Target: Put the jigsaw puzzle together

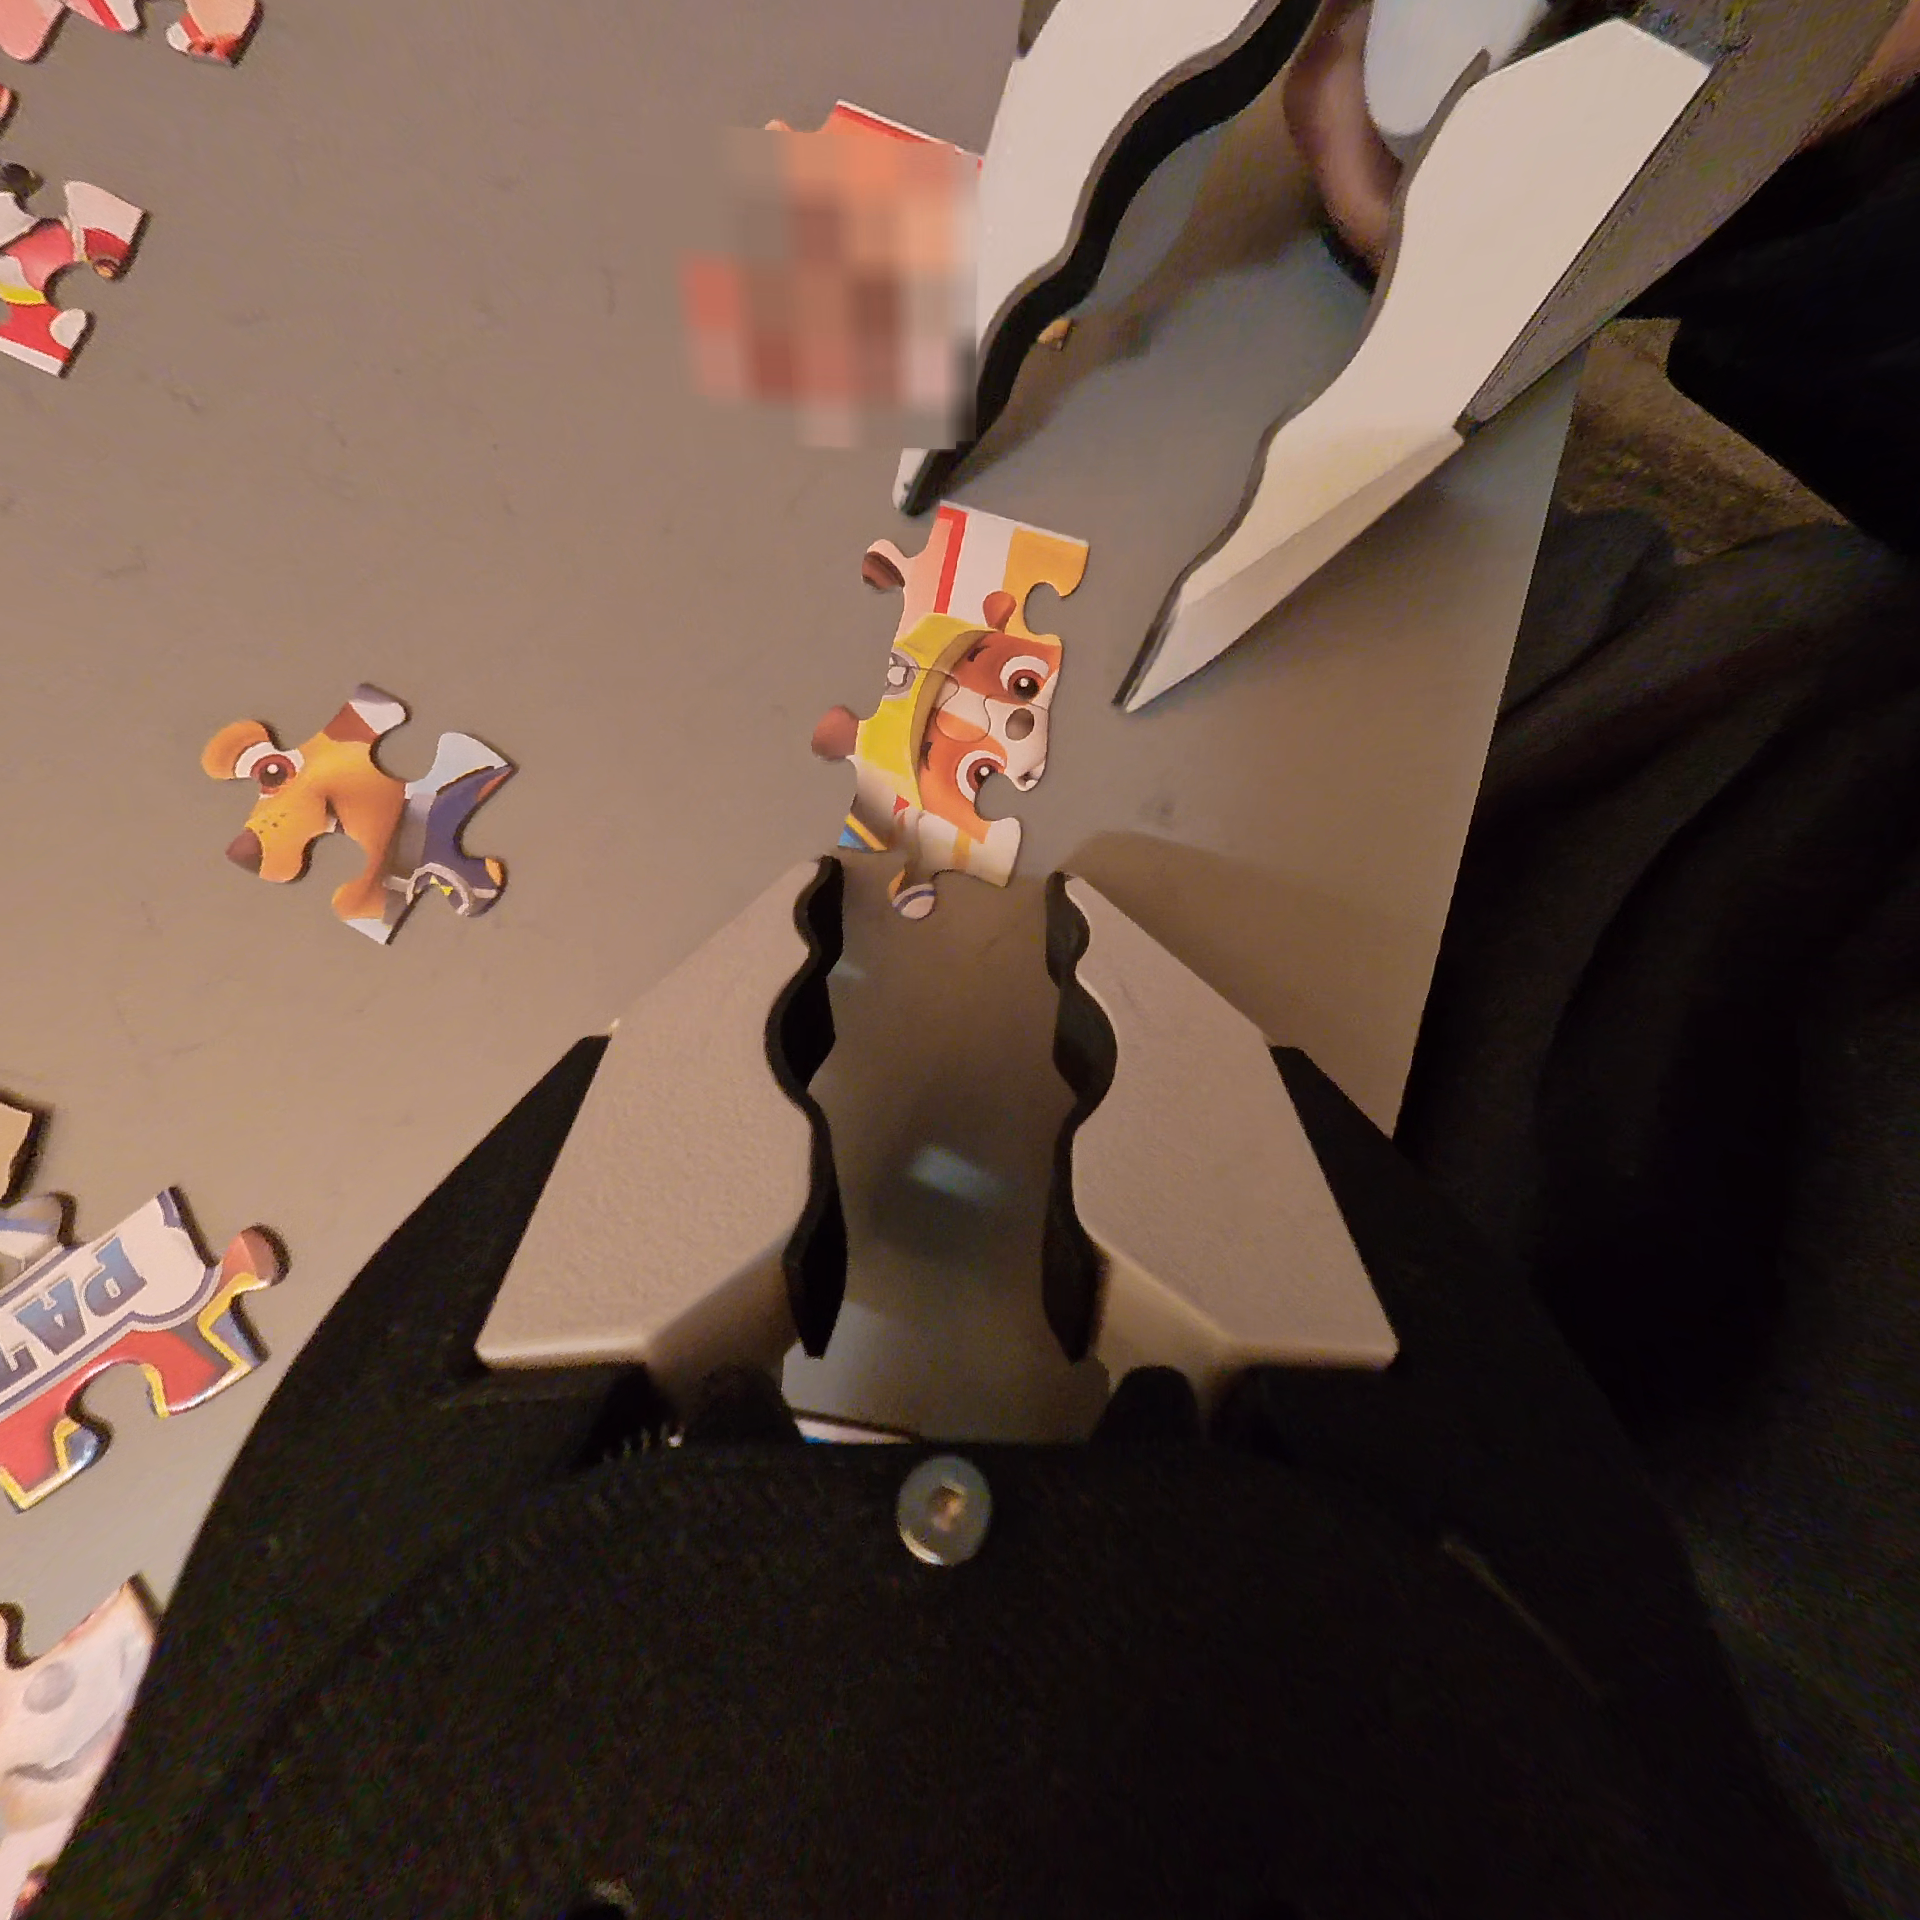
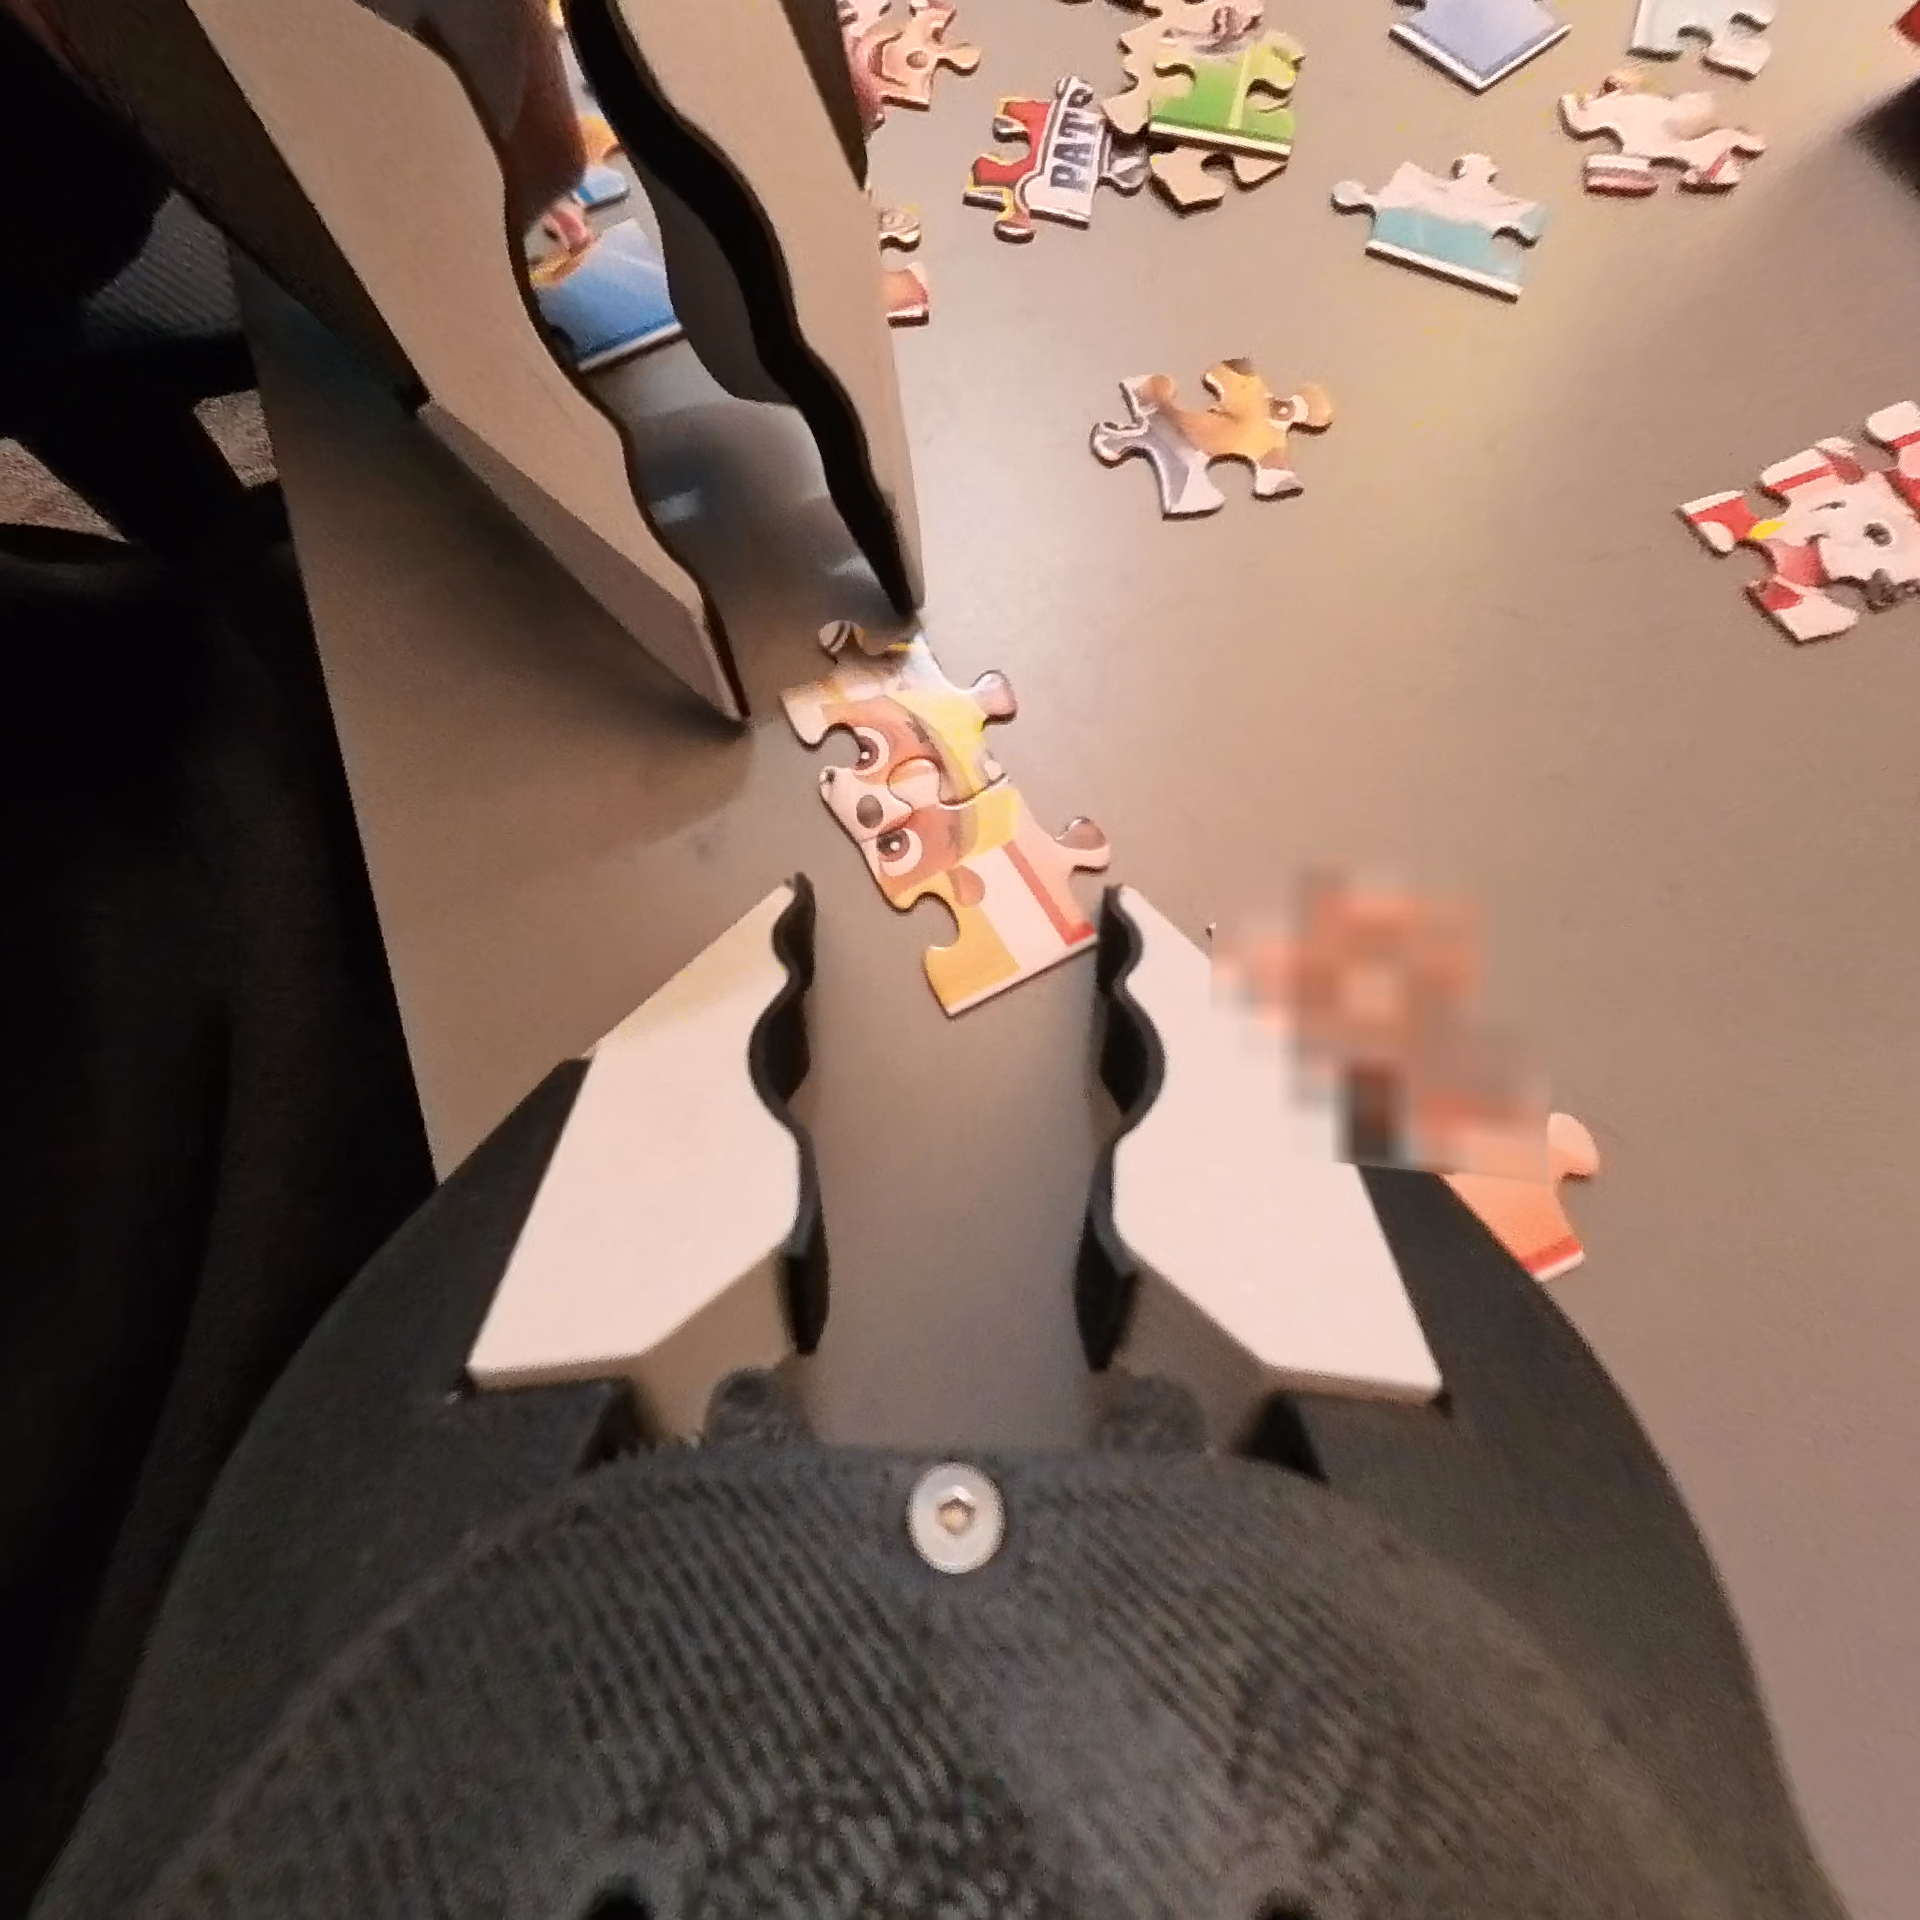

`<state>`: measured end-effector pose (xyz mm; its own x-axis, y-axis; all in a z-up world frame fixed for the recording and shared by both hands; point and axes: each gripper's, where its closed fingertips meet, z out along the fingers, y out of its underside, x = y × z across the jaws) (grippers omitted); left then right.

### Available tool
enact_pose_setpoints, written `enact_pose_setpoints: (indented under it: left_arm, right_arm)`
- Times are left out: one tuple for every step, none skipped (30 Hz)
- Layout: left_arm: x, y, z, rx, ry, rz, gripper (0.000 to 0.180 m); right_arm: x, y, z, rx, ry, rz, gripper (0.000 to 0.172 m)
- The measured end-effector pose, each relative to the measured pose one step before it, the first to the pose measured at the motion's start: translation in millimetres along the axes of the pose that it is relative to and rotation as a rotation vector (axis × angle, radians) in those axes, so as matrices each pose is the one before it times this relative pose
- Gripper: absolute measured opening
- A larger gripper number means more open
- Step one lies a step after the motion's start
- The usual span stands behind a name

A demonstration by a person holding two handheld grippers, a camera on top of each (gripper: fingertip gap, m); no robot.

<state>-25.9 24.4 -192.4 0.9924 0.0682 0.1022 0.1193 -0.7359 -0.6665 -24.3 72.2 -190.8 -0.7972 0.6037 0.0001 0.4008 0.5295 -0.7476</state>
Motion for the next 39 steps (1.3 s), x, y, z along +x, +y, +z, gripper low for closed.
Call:
enact_pose_setpoints:
  left_arm:
    - [2.06,-0.58,0.63,0.0009,0.0068,0.0005,0.037]
    - [3.04,-0.66,0.88,0.0012,0.0111,0.0007,0.036]
    - [3.91,-0.87,1.07,0.0006,0.0134,0.0005,0.036]
    - [4.19,-1.06,1.42,-0.0002,0.0122,0.0024,0.036]
    - [4.51,-1.42,2.06,-0.0002,0.0107,0.0062,0.036]
    - [4.98,-1.75,2.49,-0.0002,0.0111,0.0084,0.036]
    - [5.38,-2.02,2.88,-0.0007,0.0116,0.0103,0.036]
    - [5.11,-2.14,3.08,-0.0011,0.0088,0.0120,0.036]
    - [5.34,-2.62,3.45,-0.0001,0.0110,0.0122,0.036]
    - [5.31,-2.94,3.63,0.0011,0.0123,0.0114,0.036]
    - [4.74,-3.09,3.82,0.0017,0.0112,0.0117,0.036]
    - [4.12,-3.47,4.02,0.0029,0.0106,0.0111,0.036]
    - [3.35,-3.64,4.17,0.0038,0.0094,0.0098,0.036]
    - [2.31,-4.03,4.19,0.0048,0.0073,0.0067,0.036]
    - [1.13,-4.37,4.32,0.0055,0.0038,0.0027,0.036]
    - [0.35,-4.51,4.30,0.0020,0.0026,-0.0008,0.037]
    - [-0.15,-3.95,3.97,-0.0044,-0.0003,0.0043,0.038]
    - [-1.34,-3.63,3.74,-0.0059,-0.0071,0.0108,0.039]
    - [-1.96,-3.44,3.45,-0.0043,-0.0080,0.0098,0.039]
    - [-1.92,-3.10,2.93,-0.0037,-0.0040,0.0053,0.039]
    - [-1.77,-2.90,2.36,-0.0010,-0.0022,0.0028,0.039]
    - [-1.68,-2.56,1.67,0.0015,0.0001,-0.0018,0.039]
    - [0.45,-2.06,1.15,0.0009,0.0107,-0.0039,0.038]
    - [2.64,-2.15,0.83,0.0026,0.0193,-0.0041,0.038]
    - [1.56,-1.69,0.62,0.0019,0.0070,-0.0010,0.038]
    - [0.02,-0.22,0.59,-0.0052,-0.0054,0.0022,0.038]
    - [-0.53,0.64,0.43,-0.0089,-0.0090,0.0055,0.038]
    - [-0.86,0.53,0.03,-0.0045,-0.0093,0.0044,0.038]
    - [-0.87,0.26,-0.23,-0.0013,-0.0047,-0.0024,0.038]
    - [-0.66,-0.02,-0.37,0.0008,0.0005,-0.0073,0.038]
    - [-1.43,-0.38,-0.32,0.0040,-0.0012,-0.0080,0.038]
    - [-2.66,-0.99,-0.13,0.0067,-0.0069,-0.0078,0.038]
    - [-2.95,-1.28,-0.03,0.0066,-0.0078,-0.0085,0.038]
    - [-2.50,-1.34,0.16,0.0053,-0.0061,-0.0078,0.038]
    - [-2.56,-1.11,0.45,0.0030,-0.0088,-0.0045,0.039]
    - [-2.71,-0.35,1.01,-0.0024,-0.0123,-0.0009,0.039]
    - [-1.83,0.47,1.26,-0.0077,-0.0103,0.0026,0.039]
    - [-0.43,1.13,1.32,-0.0110,-0.0045,0.0038,0.039]
    - [0.61,0.00,0.53,-0.0035,-0.0034,0.0050,0.039]
  right_arm:
    - [-0.72,0.30,-0.36,-0.0015,-0.0004,-0.0021,0.052]
    - [-1.24,0.81,-1.08,0.0002,-0.0016,0.0027,0.049]
    - [-1.29,1.42,-1.81,0.0008,0.0007,0.0027,0.046]
    - [-1.57,2.11,-2.57,0.0006,0.0025,0.0034,0.043]
    - [-1.94,2.86,-3.35,-0.0001,0.0022,0.0044,0.040]
    - [-2.06,3.46,-3.96,-0.0008,0.0028,0.0053,0.037]
    - [-1.65,4.03,-4.54,-0.0013,0.0055,0.0059,0.034]
    - [-1.25,4.47,-4.98,-0.0018,0.0068,0.0078,0.033]
    - [-0.97,4.74,-5.22,-0.0024,0.0059,0.0095,0.033]
    - [-0.59,4.80,-5.35,-0.0030,0.0065,0.0103,0.033]
    - [0.16,4.83,-5.32,-0.0037,0.0077,0.0093,0.033]
    - [0.65,4.70,-5.06,-0.0046,0.0090,0.0065,0.033]
    - [1.25,4.60,-4.88,-0.0051,0.0100,0.0031,0.033]
    - [1.77,4.19,-4.27,-0.0048,0.0100,0.0011,0.033]
    - [2.30,3.68,-3.80,-0.0034,0.0097,0.0009,0.034]
    - [2.93,3.06,-3.29,-0.0012,0.0085,0.0014,0.033]
    - [3.00,2.48,-2.68,0.0011,0.0059,0.0008,0.033]
    - [3.26,1.93,-2.15,0.0019,0.0054,-0.0003,0.033]
    - [3.47,1.59,-1.79,0.0018,0.0065,-0.0020,0.033]
    - [3.36,1.12,-1.37,0.0012,0.0056,-0.0038,0.032]
    - [2.51,0.80,-0.99,0.0006,0.0026,-0.0055,0.032]
    - [1.57,-0.06,-0.66,0.0024,-0.0015,-0.0082,0.031]
    - [0.30,-1.05,-0.13,0.0067,-0.0054,-0.0100,0.025]
    - [-0.75,-1.83,0.55,0.0084,-0.0095,-0.0099,0.024]
    - [-1.94,-1.28,1.43,0.0029,-0.0153,-0.0091,0.025]
    - [-1.59,-0.04,1.67,-0.0056,-0.0119,-0.0086,0.026]
    - [-0.51,0.02,0.86,-0.0060,-0.0025,-0.0123,0.028]
    - [0.25,-0.23,-0.50,-0.0026,0.0017,-0.0147,0.028]
    - [1.53,0.41,-1.06,-0.0033,0.0047,-0.0107,0.030]
    - [2.25,0.50,-1.61,0.0022,0.0035,-0.0049,0.032]
    - [3.23,0.28,-1.97,0.0065,0.0022,0.0021,0.034]
    - [3.81,0.72,-2.03,0.0063,0.0007,0.0074,0.035]
    - [3.96,1.26,-1.81,0.0036,-0.0021,0.0089,0.036]
    - [3.62,1.45,-1.29,0.0030,-0.0061,0.0070,0.036]
    - [2.65,1.58,-0.46,0.0027,-0.0122,0.0070,0.036]
    - [1.28,2.15,0.54,-0.0022,-0.0212,0.0116,0.036]
    - [-0.52,1.76,1.25,-0.0046,-0.0298,0.0142,0.037]
    - [-2.58,-0.66,1.34,0.0045,-0.0332,0.0106,0.037]
    - [-4.69,-1.64,1.36,0.0053,-0.0364,0.0041,0.035]
